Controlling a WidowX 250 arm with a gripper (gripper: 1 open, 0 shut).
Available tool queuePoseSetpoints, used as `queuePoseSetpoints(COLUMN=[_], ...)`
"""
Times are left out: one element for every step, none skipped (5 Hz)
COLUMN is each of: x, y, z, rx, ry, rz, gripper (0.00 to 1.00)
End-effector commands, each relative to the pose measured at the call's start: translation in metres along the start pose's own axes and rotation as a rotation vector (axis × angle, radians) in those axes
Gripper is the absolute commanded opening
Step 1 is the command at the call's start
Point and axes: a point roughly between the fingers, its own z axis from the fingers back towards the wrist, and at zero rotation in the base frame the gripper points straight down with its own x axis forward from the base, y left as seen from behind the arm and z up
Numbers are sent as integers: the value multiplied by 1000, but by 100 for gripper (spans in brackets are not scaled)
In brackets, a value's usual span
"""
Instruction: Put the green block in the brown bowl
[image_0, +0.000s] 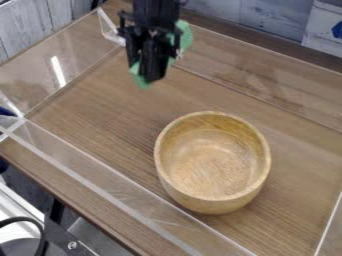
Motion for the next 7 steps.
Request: queuePoseSetpoints(x=[2, 3, 7, 2, -8, 2, 14], y=[-8, -18, -35, 1, 44, 1, -42], z=[0, -8, -15, -11, -9, -13, -18], rx=[11, 7, 10, 9, 6, 20, 38], ry=[-28, -18, -11, -22, -35, -33, -28], rz=[-29, -59, -103, -28, 45, -24, -97], gripper=[0, 0, 0, 0, 0, 0, 0])
